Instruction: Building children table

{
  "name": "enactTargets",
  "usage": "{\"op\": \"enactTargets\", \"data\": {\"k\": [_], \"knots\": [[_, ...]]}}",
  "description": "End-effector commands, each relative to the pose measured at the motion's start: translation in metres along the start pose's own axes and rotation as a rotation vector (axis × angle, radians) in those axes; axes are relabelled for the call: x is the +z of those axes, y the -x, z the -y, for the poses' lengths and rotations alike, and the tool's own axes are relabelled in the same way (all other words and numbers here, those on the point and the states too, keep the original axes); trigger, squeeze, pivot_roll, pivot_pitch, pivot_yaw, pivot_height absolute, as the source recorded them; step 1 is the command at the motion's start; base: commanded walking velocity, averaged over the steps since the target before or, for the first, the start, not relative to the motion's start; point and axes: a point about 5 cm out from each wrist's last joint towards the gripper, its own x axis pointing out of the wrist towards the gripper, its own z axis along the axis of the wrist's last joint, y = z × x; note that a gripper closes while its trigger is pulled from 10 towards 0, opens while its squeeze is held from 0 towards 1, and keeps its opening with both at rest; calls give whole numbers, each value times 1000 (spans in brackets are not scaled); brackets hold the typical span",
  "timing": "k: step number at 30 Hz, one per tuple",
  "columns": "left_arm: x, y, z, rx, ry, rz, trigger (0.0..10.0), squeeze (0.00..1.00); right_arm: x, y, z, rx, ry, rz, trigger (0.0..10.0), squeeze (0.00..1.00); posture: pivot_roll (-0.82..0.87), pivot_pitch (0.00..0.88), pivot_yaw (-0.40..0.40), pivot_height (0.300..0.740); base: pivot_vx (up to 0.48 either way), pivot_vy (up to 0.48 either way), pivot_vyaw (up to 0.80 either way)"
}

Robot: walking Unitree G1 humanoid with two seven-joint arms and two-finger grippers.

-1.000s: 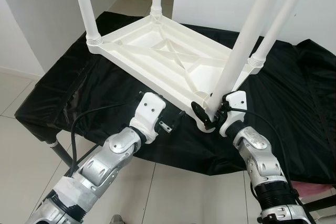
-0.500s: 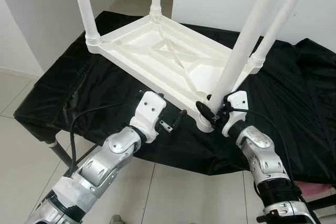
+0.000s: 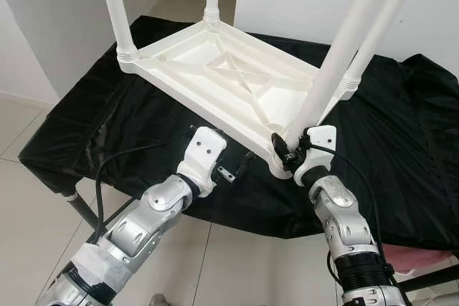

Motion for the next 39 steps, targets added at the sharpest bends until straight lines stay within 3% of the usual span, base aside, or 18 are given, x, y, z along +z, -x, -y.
{"op": "enactTargets", "data": {"k": [1, 2, 4, 6, 10, 20, 21, 23, 24, 29, 36, 37, 39], "knots": [[-1, 1, 13, -251, -11, -1, 10000, 0, -17, 9, 10, -104, -26, -77, 10000, 0, 42, 77, -54, 740, 0, 0, 0], [-1, 1, 13, -251, -11, -1, 10000, 0, -17, 9, 10, -104, -26, -77, 10000, 0, 42, 77, -54, 740, 0, 0, 0], [0, 0, 12, -253, -13, 2, 10000, 0, -23, 16, 5, -253, -59, -81, 10000, 0, 46, 74, -48, 740, 0, 0, 0], [0, 0, 13, -254, -12, 3, 10000, 0, -25, 19, 0, -310, -77, -88, 10000, 0, 41, 71, -44, 740, 0, 0, 0], [-1, 1, 15, -262, -7, 3, 10000, 0, -23, 21, -15, -301, -103, -87, 10000, 0, 36, 71, -42, 740, 0, 0, 0], [-2, -3, 20, -277, 6, 9, 10000, 0, -11, 18, -13, -224, -57, -26, 10000, 0, 17, 72, -44, 740, 0, 0, 0], [-2, -2, 20, -276, 5, 9, 10000, 0, -10, 18, -14, -213, -46, -22, 10000, 114, 13, 68, -45, 740, 0, 0, 0], [-2, -2, 20, -276, 5, 9, 10000, 0, -10, 18, -14, -213, -46, -22, 10000, 114, 13, 68, -45, 740, 0, 0, 0], [-3, -2, 21, -275, 4, 8, 10000, 0, -9, 18, -15, -192, -38, -13, 10000, 1000, 12, 66, -47, 740, 0, 0, 0], [-6, 2, 7, -218, -1, -5, 10000, 0, 1, 16, -6, -42, 16, 39, 10000, 1000, 16, 56, -45, 740, 0, 0, 0], [-5, 3, 5, -223, -17, -4, 10000, 0, 4, 13, 1, 96, 42, 45, 10000, 1000, 17, 47, -48, 740, 0, 0, 0], [-5, 2, 6, -225, -17, -3, 10000, 0, 6, 11, 4, 148, 45, 48, 10000, 0, 15, 45, -48, 740, 0, 0, 0], [-5, 2, 7, -226, -18, -3, 10000, 0, 8, 9, 6, 188, 48, 48, 10000, 0, 15, 41, -51, 740, 0, 0, 0]]}}
